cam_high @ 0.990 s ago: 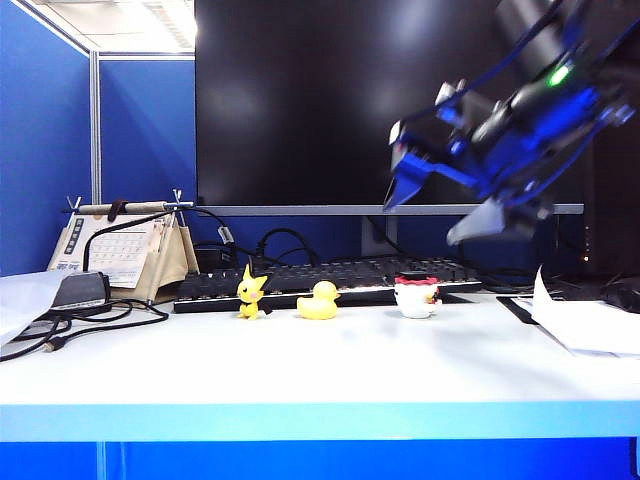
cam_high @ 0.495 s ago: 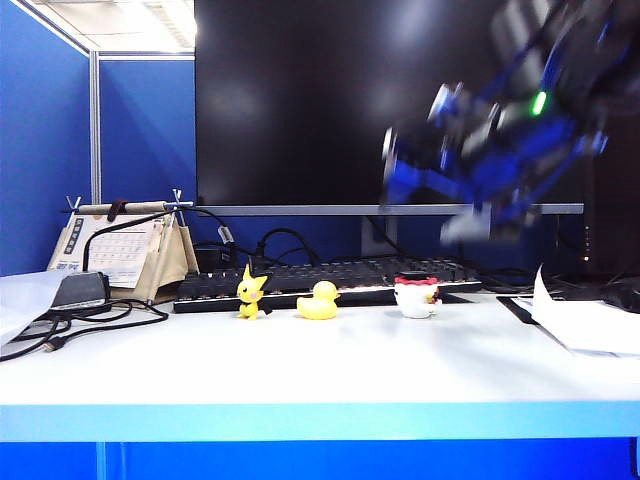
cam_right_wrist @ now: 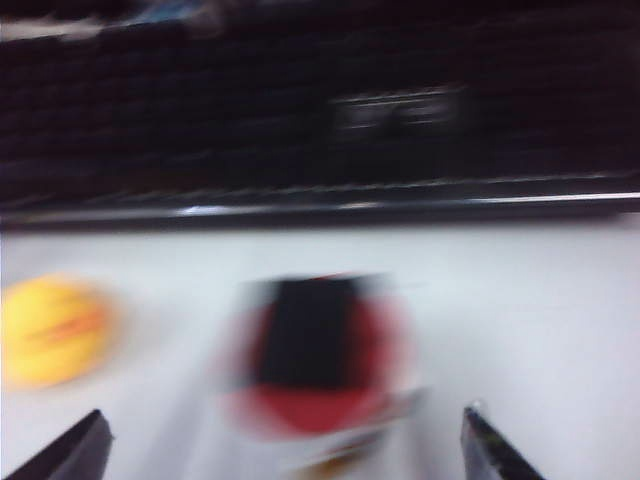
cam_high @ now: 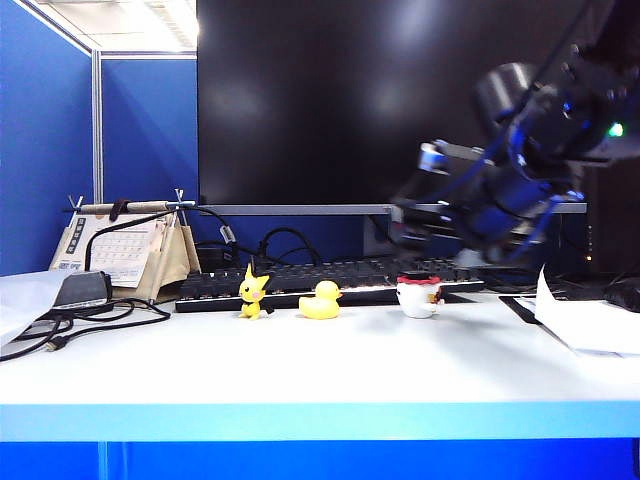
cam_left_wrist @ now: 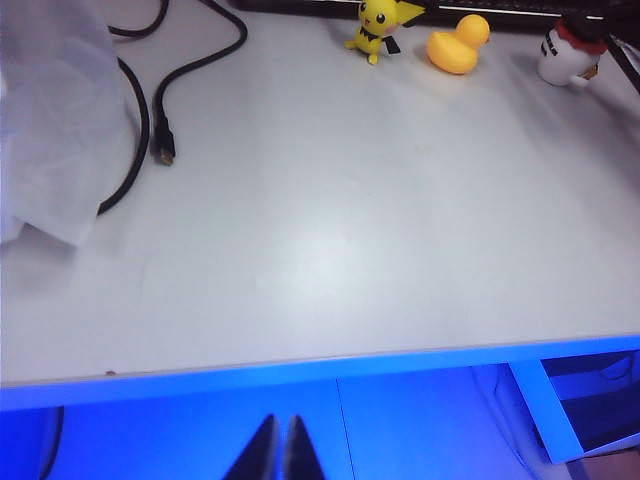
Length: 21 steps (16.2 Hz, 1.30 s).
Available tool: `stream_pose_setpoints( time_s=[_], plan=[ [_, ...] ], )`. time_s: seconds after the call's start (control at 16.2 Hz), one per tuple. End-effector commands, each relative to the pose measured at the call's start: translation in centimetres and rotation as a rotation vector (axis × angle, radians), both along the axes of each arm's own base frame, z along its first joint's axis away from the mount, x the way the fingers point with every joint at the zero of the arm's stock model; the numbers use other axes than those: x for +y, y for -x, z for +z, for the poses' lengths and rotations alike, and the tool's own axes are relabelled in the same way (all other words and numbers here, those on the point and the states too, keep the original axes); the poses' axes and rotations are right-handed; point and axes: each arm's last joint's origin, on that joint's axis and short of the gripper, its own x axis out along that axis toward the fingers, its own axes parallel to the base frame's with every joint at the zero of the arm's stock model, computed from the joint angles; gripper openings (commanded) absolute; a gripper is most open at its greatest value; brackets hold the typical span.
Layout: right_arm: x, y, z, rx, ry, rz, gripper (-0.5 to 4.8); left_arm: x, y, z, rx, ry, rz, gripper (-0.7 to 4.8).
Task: Pick up the doll with a different color than the other dolls and place it near you.
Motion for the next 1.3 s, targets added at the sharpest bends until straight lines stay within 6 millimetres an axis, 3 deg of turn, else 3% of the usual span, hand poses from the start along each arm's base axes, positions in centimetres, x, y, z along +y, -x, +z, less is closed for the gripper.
stream_pose_setpoints(
  time_s=[0.06,0.37,0.8,1.3],
  plan=[
    [-0.8,-1.5,-0.4,0.022,-0.036,0.034,4.79,0.0,0.0,0.0,0.001,0.004,-0.003,0.22],
    [0.7,-3.5,-0.9,0.039,-0.085,0.099,4.79,0.0,0.0,0.0,0.001,0.004,-0.003,0.22],
    [1.1,-4.9,-4.2,0.117,-0.082,0.09,4.79,0.0,0.0,0.0,0.001,0.004,-0.003,0.22],
    [1.1,-5.2,-3.7,0.052,-0.082,0.07,4.79,0.0,0.0,0.0,0.001,0.004,-0.003,0.22]
  ],
)
